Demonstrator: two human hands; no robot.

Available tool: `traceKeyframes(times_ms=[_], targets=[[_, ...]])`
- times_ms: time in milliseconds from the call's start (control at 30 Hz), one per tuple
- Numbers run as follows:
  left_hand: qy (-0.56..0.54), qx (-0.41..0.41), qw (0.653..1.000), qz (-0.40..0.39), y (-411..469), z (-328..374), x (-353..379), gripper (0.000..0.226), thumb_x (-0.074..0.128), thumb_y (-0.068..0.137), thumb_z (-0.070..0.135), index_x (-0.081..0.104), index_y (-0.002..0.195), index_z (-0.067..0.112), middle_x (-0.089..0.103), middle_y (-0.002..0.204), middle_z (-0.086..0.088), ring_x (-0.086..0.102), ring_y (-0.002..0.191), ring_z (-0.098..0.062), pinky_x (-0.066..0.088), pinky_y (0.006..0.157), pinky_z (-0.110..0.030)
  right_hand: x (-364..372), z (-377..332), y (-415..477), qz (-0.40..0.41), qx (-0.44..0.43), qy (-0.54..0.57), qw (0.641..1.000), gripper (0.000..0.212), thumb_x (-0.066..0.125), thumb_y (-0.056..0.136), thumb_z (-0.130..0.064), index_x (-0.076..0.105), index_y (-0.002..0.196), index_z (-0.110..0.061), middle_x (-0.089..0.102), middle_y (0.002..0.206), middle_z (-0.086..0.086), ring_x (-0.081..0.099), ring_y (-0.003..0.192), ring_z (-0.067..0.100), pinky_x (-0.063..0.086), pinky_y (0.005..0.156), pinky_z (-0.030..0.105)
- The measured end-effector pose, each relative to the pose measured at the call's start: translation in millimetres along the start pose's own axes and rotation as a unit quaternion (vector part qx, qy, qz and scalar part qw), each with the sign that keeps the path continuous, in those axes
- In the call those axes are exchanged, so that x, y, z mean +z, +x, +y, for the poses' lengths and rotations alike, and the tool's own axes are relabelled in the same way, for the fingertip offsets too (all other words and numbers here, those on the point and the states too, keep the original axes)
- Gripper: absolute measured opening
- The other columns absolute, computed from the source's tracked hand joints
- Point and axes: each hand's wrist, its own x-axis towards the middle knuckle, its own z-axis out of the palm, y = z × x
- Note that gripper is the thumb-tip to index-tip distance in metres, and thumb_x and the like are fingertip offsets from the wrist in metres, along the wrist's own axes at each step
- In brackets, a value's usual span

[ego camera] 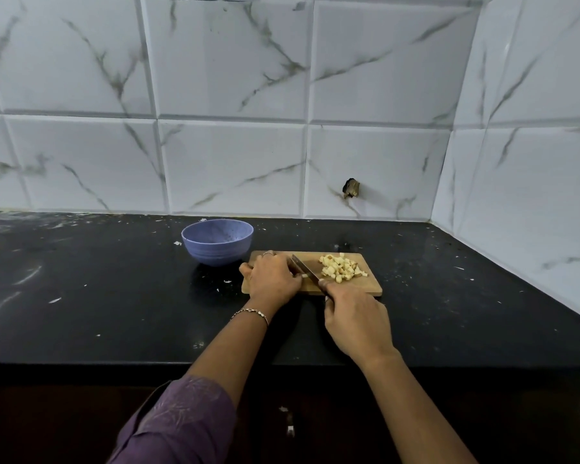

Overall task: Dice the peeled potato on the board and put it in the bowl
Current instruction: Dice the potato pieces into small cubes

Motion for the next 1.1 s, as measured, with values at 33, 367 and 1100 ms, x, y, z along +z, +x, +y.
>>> traceKeyframes(times_ms=[33, 367, 1100], targets=[[0.000, 0.006, 1.000, 0.001, 1, 0, 0, 0.024, 0.061, 0.082, 0.043, 0.074, 0.100, 0.032, 0.064, 0.110, 0.004, 0.051, 0.118, -0.018, 0.034, 0.098, -0.046, 1, -1, 0, 0.001, -0.003, -0.009, 1.000, 0.037, 0.050, 0.100, -0.027, 0.055, 0.136, -0.035, 0.069, 0.099, -0.012, 0.065, 0.083, 0.006, 0.056, 0.072, 0.030], [0.009, 0.000, 1.000, 0.001, 3, 14, 2, 0.021, 0.064, 0.088, 0.044, 0.075, 0.099, 0.030, 0.062, 0.117, 0.005, 0.051, 0.119, -0.019, 0.026, 0.098, -0.046, 4, 3, 0, 0.021, 0.035, -0.038, 0.998, 0.038, 0.050, 0.100, -0.022, 0.054, 0.136, -0.034, 0.067, 0.099, -0.012, 0.064, 0.084, 0.008, 0.051, 0.068, 0.026], [-0.009, 0.024, 1.000, -0.002, 7, 29, 10, 0.016, 0.064, 0.090, 0.035, 0.075, 0.099, 0.030, 0.062, 0.116, 0.005, 0.051, 0.120, -0.018, 0.023, 0.103, -0.051, 6, 5, 3, 0.023, 0.047, -0.057, 0.997, 0.038, 0.048, 0.100, -0.019, 0.055, 0.135, -0.034, 0.066, 0.103, -0.010, 0.065, 0.083, 0.010, 0.051, 0.064, 0.026]])
